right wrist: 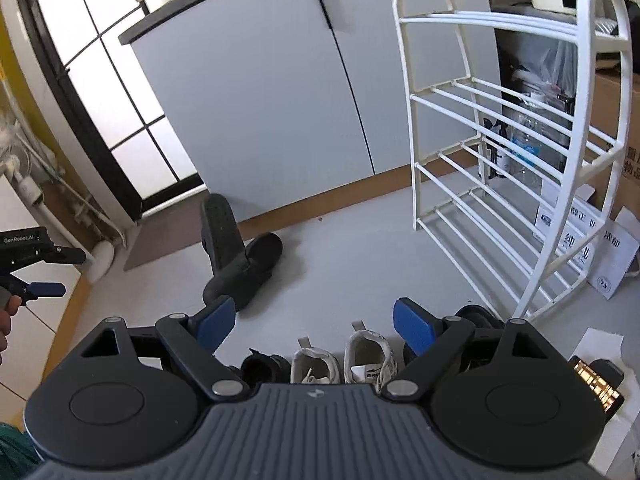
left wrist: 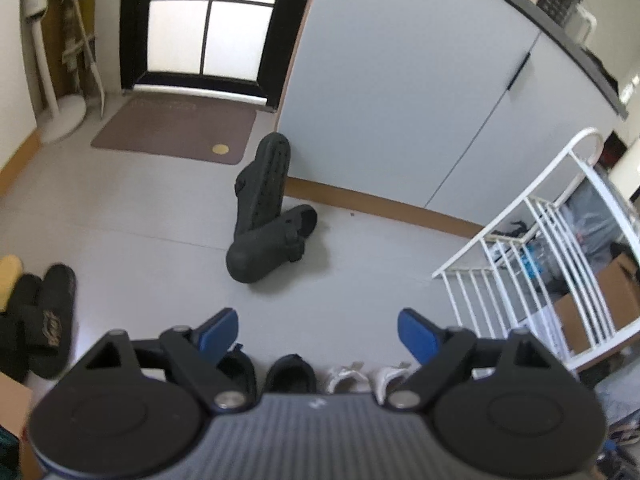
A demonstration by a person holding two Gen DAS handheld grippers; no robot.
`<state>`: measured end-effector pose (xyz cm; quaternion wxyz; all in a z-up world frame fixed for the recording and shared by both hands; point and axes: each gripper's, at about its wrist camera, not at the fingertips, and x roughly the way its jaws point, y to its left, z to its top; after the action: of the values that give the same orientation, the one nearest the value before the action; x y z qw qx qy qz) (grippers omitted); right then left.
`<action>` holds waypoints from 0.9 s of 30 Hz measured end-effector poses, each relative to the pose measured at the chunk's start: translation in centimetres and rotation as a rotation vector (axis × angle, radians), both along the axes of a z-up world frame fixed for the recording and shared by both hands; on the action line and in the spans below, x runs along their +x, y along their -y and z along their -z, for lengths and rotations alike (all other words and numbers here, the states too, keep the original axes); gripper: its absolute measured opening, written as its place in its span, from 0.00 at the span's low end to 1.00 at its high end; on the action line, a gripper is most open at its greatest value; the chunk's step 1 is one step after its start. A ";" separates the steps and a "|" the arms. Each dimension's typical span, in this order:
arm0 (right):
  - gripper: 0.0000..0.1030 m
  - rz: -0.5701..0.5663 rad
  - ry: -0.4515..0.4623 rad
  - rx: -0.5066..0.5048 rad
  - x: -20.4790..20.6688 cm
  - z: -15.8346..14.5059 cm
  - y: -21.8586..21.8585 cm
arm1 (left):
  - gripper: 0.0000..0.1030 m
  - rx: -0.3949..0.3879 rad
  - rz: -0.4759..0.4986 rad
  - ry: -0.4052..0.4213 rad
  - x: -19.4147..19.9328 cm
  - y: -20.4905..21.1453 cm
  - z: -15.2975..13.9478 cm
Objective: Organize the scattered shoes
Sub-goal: 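Move the left gripper toward the black clogs lying by the wall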
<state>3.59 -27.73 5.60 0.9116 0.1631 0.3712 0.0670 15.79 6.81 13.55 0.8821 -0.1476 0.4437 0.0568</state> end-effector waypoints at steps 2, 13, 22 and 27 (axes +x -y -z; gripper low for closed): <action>0.88 -0.016 -0.022 -0.007 0.6 0.0 0.0 | 0.86 0.016 0.005 -0.004 0.5 0.5 0.0; 0.87 -0.091 -0.073 -0.025 3.8 1.4 -1.6 | 0.86 0.103 0.105 -0.025 6.8 4.1 2.7; 0.87 -0.111 -0.179 -0.038 7.0 3.3 -3.3 | 0.84 0.159 0.131 -0.066 11.7 4.6 7.5; 0.87 -0.133 -0.204 0.067 6.7 2.6 -4.3 | 0.84 0.190 0.181 -0.080 14.1 3.9 8.9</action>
<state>10.30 -23.42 2.95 0.8568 0.1743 0.4695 0.1230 29.92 2.94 4.64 0.8753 -0.0206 0.4826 0.0248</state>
